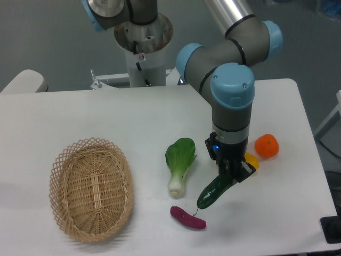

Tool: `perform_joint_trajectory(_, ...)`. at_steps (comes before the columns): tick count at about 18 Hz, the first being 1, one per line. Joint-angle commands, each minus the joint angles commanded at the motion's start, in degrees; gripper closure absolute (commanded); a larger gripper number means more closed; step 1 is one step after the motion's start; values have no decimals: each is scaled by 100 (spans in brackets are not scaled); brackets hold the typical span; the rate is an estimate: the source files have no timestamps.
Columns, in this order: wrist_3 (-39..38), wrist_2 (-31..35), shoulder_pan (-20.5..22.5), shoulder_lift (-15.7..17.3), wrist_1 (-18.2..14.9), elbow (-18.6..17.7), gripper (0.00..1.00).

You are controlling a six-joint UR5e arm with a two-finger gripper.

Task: Place the cucumber on the table
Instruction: 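Lower the gripper holding the green cucumber toward the table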

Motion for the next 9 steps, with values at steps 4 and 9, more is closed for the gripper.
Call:
perform_joint_trajectory(4, 9, 17, 9, -61, 9, 79, 82)
perform_joint_trajectory(9, 166, 26, 88, -184, 35, 150, 82)
